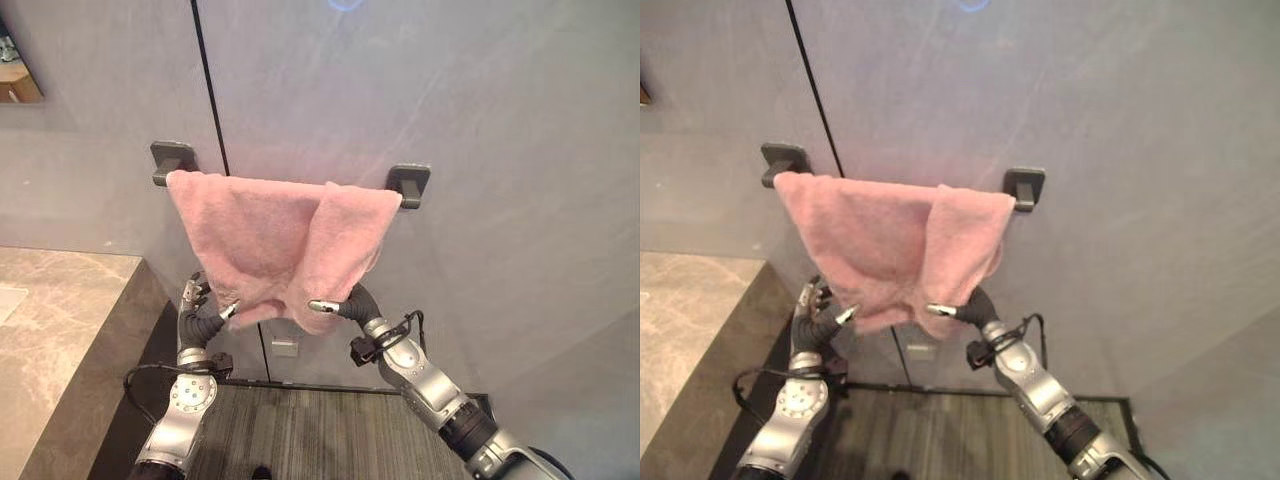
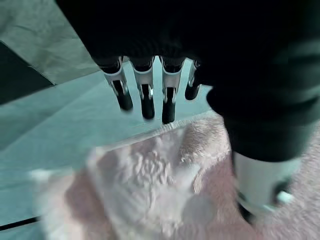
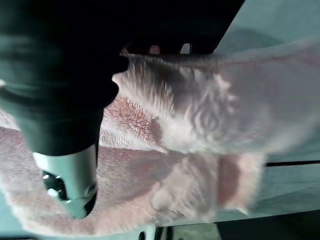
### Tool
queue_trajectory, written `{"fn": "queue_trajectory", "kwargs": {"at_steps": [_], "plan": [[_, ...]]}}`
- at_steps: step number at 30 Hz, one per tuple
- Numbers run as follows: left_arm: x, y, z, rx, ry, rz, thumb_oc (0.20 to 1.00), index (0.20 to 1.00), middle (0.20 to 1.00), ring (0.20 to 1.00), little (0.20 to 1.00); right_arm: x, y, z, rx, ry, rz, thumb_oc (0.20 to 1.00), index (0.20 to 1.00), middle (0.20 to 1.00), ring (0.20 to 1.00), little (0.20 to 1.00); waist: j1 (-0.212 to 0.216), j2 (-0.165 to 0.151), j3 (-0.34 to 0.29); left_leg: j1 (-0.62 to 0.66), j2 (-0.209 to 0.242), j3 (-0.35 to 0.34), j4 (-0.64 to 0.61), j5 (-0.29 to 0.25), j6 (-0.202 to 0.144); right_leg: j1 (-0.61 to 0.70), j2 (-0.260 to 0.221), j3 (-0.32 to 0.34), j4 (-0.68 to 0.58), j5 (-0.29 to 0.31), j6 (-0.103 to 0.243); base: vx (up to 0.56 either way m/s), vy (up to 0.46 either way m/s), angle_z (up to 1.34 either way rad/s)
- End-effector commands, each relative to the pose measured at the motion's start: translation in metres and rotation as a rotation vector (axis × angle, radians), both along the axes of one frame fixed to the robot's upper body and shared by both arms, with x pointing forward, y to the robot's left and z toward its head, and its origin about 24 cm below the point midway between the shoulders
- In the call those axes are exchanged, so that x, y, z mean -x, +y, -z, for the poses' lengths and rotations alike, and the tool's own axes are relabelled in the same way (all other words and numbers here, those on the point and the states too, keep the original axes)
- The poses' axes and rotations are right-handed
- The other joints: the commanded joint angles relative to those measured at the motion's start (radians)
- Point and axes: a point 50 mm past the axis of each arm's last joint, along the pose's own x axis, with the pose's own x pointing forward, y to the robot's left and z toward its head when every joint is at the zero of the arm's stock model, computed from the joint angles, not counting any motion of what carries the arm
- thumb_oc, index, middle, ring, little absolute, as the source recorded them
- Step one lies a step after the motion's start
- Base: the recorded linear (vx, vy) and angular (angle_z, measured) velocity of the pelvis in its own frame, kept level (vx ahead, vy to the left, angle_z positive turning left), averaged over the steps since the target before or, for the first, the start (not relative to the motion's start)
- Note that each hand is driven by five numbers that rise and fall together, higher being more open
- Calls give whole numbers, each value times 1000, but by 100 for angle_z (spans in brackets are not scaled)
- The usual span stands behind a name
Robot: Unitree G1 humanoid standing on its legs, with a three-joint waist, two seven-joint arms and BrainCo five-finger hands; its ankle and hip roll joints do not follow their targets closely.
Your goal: Put brush and paste in cup on sink, flatten towel.
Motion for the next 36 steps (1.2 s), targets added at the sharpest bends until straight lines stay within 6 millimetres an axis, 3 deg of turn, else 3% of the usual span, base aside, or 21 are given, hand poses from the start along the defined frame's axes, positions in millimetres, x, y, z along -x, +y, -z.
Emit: {"fn": "queue_trajectory", "kwargs": {"at_steps": [1,5,9,10,11,13,14,15,16,17,18,19,21,22,23,24,25,26,28,32,36], "plan": [[-9,-2,-22,-82,-89,89,1000,1000,1000,1000,1000,-14,0,-22,-21,-103,56,1000,1000,1000,1000,1000,11,-15,3,10,-8,-13,7,-25,1,23,-99,-4,6,67,70,0,0,0],[-5,3,-12,-95,-41,64,1000,1000,1000,1000,1000,-15,-13,-4,-8,-29,131,1000,1000,1000,1000,1000,10,-14,0,13,-6,-13,7,-27,0,27,-97,-6,4,65,70,0,0,0],[1,24,-9,-146,-7,-36,1000,1000,1000,1000,1000,-4,-47,36,-142,216,405,1000,1000,1000,1000,1000,7,-11,-2,13,-5,-11,7,-27,-3,27,-95,-7,3,65,69,0,0,0],[4,39,-14,-201,-13,-92,1000,1000,1000,1000,1000,-3,-68,36,-179,214,527,1000,1000,1000,1000,1000,-1,-7,1,14,-5,-7,7,-27,-3,24,-94,-5,3,65,69,0,0,0],[4,38,-14,-201,-13,-91,1000,1000,1000,1000,1000,-2,-68,36,-178,215,528,1000,1000,1000,1000,1000,0,-7,1,14,-5,-7,7,-27,-3,24,-94,-5,3,65,69,-12,17,-4],[9,63,-25,-332,-36,-176,1000,1000,1000,1000,1000,4,-99,30,-171,143,662,1000,1000,1000,1000,1000,-18,2,4,16,-5,0,7,-29,-3,19,-93,2,4,65,69,1,19,-7],[11,67,-28,-366,-47,-198,1000,1000,1000,1000,1000,7,-104,28,-152,124,683,1000,1000,1000,1000,1000,-22,3,4,17,-5,1,7,-31,-3,19,-93,3,4,64,69,11,12,-10],[12,74,-36,-429,-66,-218,1000,1000,1000,1000,1000,8,-114,26,-138,99,722,1000,1000,1000,1000,1000,-25,5,4,18,-4,3,7,-32,-3,19,-94,3,4,64,70,26,9,-14],[17,97,-65,-641,-165,-310,1000,1000,1000,1000,1000,9,-162,-13,100,-158,913,1000,1000,1000,1000,1000,-37,11,3,22,-3,8,7,-35,-6,19,-94,8,5,63,73,23,5,-13],[17,96,-65,-643,-167,-310,1000,1000,1000,1000,1000,9,-161,-13,103,-160,914,1000,1000,1000,1000,1000,-36,11,3,21,-3,8,7,-36,-6,18,-94,8,5,62,73,44,7,-11],[15,101,-95,-896,-266,-301,1000,1000,1000,1000,1000,8,-175,-47,339,-386,949,1000,1000,1000,1000,1000,-42,15,4,31,0,12,7,-45,-9,21,-95,15,6,57,78,35,6,-7],[15,97,-120,-1044,-369,-286,1000,1000,1000,1000,1000,9,-179,-68,441,-526,954,1000,1000,1000,1000,1000,-43,18,3,33,1,14,7,-47,-9,21,-95,17,6,57,80,19,8,-11],[17,95,-125,-1075,-396,-273,1000,1000,1000,1000,1000,11,-179,-77,499,-599,960,1000,1000,1000,1000,1000,-44,17,2,29,0,15,7,-41,-9,17,-96,19,5,64,79,-16,3,-8],[19,89,-145,-1173,-500,-255,1000,1000,1000,1000,1000,13,-171,-108,630,-808,916,1000,1000,1000,1000,1000,-46,18,0,30,1,15,7,-42,-10,16,-97,22,5,64,81,-22,-5,-10],[18,81,-155,-1228,-562,-222,1000,1000,1000,1000,1000,15,-156,-122,679,-939,840,1000,1000,1000,1000,1000,-48,20,-1,28,1,14,7,-42,-11,14,-97,23,5,63,81,-22,-5,-13],[18,81,-155,-1229,-562,-222,1000,1000,1000,1000,1000,15,-155,-122,680,-940,839,1000,1000,1000,1000,1000,-49,20,-1,28,1,14,7,-42,-11,14,-97,23,5,63,81,-7,-11,-14],[18,71,-164,-1282,-628,-154,1000,1000,1000,1000,1000,20,-135,-144,757,-1144,744,1000,1000,1000,1000,1000,-46,21,-1,34,2,11,7,-50,-14,21,-97,20,7,55,84,-13,-7,-7],[18,71,-164,-1282,-628,-155,1000,1000,1000,1000,1000,20,-134,-144,759,-1147,744,1000,1000,1000,1000,1000,-47,21,0,31,1,11,7,-43,-13,19,-97,20,6,60,82,0,0,0],[14,59,-166,-1314,-656,-59,1000,1000,1000,1000,1000,13,-112,-147,844,-1249,594,1000,1000,1000,1000,1000,-35,19,-4,27,2,6,7,-41,-16,21,-98,12,6,60,83,-22,-3,0],[7,51,-158,-1283,-650,-2,1000,1000,1000,1000,1000,10,-84,-156,864,-1345,407,1000,1000,1000,1000,1000,-35,16,-3,28,2,2,7,-40,-18,24,-98,8,6,58,84,-8,-5,2],[1,42,-140,-1235,-581,78,1000,1000,1000,1000,1000,-3,-81,-152,948,-1330,355,1000,1000,1000,1000,1000,-28,13,-1,32,2,-2,7,-41,-18,33,-99,-2,6,56,85,-8,-1,11]]}}
